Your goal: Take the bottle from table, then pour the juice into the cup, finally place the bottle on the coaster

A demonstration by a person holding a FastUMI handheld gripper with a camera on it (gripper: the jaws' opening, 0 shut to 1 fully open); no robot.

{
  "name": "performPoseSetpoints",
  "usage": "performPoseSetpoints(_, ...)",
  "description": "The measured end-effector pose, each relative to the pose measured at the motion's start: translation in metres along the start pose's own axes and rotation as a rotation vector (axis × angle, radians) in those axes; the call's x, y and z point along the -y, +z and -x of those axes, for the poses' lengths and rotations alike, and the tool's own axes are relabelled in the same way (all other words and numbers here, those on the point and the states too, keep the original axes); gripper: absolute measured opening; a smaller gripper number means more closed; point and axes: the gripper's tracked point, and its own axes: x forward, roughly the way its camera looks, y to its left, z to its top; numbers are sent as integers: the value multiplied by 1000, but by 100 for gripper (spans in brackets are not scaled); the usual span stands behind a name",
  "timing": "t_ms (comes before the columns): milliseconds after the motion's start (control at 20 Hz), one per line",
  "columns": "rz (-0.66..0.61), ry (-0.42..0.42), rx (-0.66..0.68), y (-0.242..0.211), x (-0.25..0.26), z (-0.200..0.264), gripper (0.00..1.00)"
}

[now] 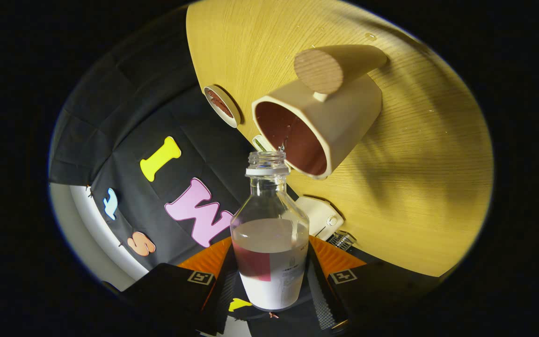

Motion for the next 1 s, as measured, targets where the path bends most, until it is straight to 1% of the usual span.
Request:
performPoseSetpoints(400,-102,-35,-27,2,1,4,75)
performPoseSetpoints(700,-117,-65,-32,3,-6,2,75)
performPoseSetpoints(1000,-143,-70,-10,9,-7,6,75)
